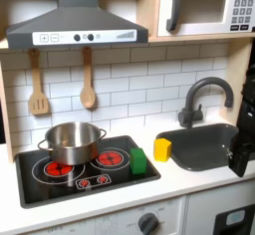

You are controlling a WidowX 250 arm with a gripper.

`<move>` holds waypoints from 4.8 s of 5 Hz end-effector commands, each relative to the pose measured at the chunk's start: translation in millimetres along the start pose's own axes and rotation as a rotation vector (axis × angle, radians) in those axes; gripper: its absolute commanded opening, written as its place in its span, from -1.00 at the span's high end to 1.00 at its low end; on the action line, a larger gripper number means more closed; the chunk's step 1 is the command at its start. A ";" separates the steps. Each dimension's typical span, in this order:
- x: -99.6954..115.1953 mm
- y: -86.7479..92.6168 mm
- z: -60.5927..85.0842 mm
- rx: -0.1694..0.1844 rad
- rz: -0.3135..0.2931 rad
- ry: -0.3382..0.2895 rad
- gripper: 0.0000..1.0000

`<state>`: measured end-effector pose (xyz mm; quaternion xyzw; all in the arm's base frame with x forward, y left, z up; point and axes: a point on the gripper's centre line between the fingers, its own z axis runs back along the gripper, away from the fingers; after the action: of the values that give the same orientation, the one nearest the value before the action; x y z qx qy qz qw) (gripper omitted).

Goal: Reach green block

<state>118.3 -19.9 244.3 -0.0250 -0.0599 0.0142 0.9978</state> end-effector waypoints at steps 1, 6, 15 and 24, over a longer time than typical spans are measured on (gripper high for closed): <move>0.0 0.0 0.0 0.000 0.000 0.000 -1.00; 75.6 32.6 -9.0 0.025 0.001 -0.038 -1.00; 182.6 89.9 -60.4 0.062 -0.009 -0.109 -1.00; 206.6 87.3 -115.8 0.029 -0.060 -0.028 -1.00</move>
<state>334.8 68.3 150.3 -0.0084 -0.0756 -0.0142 0.9970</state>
